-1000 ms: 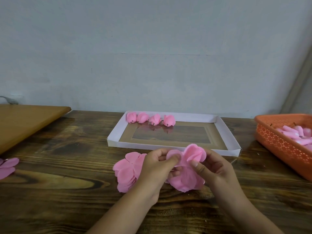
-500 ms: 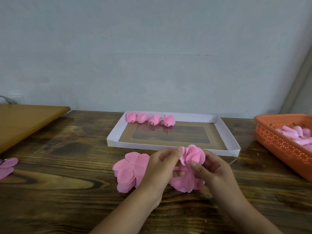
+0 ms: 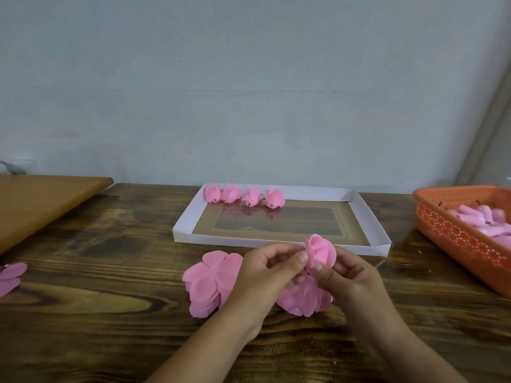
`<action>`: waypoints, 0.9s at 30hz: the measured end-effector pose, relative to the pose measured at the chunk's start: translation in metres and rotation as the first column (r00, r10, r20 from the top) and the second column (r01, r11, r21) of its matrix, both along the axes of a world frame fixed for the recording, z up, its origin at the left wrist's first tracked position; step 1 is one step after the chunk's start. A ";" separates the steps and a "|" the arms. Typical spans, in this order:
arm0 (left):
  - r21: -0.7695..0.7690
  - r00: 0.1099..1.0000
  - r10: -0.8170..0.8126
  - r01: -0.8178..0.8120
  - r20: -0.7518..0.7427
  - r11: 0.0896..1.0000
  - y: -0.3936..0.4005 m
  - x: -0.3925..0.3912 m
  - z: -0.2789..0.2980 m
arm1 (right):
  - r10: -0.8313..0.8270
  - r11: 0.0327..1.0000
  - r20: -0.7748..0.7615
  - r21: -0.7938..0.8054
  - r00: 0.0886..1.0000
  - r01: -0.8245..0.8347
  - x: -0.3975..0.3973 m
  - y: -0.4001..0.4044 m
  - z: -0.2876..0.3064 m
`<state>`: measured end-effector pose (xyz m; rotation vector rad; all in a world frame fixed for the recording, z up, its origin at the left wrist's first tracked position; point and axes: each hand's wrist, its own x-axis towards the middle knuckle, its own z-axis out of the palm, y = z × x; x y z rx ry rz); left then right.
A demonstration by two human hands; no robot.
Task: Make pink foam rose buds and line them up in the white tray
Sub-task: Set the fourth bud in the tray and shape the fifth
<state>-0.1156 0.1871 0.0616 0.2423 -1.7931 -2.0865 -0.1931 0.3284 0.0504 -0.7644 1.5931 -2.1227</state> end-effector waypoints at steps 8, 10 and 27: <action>0.010 0.999 0.029 -0.030 0.026 1.000 0.000 0.000 -0.001 | 0.004 1.000 0.013 -0.028 1.000 -0.003 0.003 -0.002 0.001; 0.020 0.999 0.039 -0.040 0.030 0.999 0.000 0.000 -0.001 | 0.006 1.000 0.001 -0.029 1.000 -0.006 0.003 -0.002 0.001; 0.009 0.997 -0.041 0.040 0.071 0.999 -0.006 0.001 0.002 | -0.019 0.999 -0.134 0.035 0.991 0.024 0.005 0.000 0.008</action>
